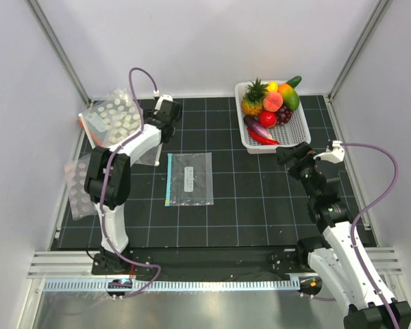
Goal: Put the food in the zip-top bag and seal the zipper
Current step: Pick up the zipper food storage bag at the center of the board.
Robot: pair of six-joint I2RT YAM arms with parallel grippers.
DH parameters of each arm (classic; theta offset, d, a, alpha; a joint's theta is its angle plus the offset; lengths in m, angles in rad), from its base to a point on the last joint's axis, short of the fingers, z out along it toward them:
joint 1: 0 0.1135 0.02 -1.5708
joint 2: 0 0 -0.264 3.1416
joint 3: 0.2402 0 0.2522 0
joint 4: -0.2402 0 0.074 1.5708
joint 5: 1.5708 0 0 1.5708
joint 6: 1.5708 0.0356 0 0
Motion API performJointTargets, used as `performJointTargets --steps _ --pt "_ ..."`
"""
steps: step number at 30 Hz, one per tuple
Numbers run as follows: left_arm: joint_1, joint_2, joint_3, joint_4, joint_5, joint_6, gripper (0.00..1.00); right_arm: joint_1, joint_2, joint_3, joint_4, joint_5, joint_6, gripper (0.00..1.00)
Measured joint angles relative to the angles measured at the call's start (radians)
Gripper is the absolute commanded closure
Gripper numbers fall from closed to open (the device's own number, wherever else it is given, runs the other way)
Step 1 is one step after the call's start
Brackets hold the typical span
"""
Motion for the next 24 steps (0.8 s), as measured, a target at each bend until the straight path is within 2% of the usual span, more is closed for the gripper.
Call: performJointTargets --steps 7,15,21,24 --pt "-0.026 0.146 0.138 -0.058 -0.039 0.122 0.16 0.0 -0.013 0.0 0.009 -0.025 0.015 0.0" --pt "-0.044 0.317 0.265 -0.13 -0.052 0.171 0.2 0.0 -0.027 0.0 0.008 -0.047 0.03 0.0" --pt "-0.044 0.363 0.316 -0.168 -0.065 0.184 0.34 0.0 -0.042 0.0 0.008 -0.05 0.033 0.0" --pt "-0.044 0.37 0.332 -0.174 -0.077 0.185 0.44 0.0 -0.042 0.0 0.007 -0.05 0.037 0.0"
